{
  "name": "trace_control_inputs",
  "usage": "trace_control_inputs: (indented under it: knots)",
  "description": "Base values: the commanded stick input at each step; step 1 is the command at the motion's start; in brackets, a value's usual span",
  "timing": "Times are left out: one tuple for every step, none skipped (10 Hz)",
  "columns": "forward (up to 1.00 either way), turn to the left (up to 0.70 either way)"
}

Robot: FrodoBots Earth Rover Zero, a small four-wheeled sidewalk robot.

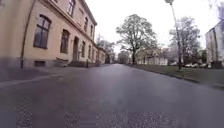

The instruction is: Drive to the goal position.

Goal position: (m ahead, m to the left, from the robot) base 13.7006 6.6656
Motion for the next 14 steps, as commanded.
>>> trace_control_inputs:
  knots:
    - [1.0,0.0]
    - [1.0,0.0]
    - [1.0,0.0]
    - [1.0,0.0]
    - [1.0,0.0]
    - [1.0,0.0]
    - [1.0,0.0]
    - [1.0,0.0]
    - [1.0,0.0]
    - [1.0,0.0]
    - [1.0,0.0]
    - [1.0,0.0]
    - [1.0,0.0]
    - [1.0,0.0]
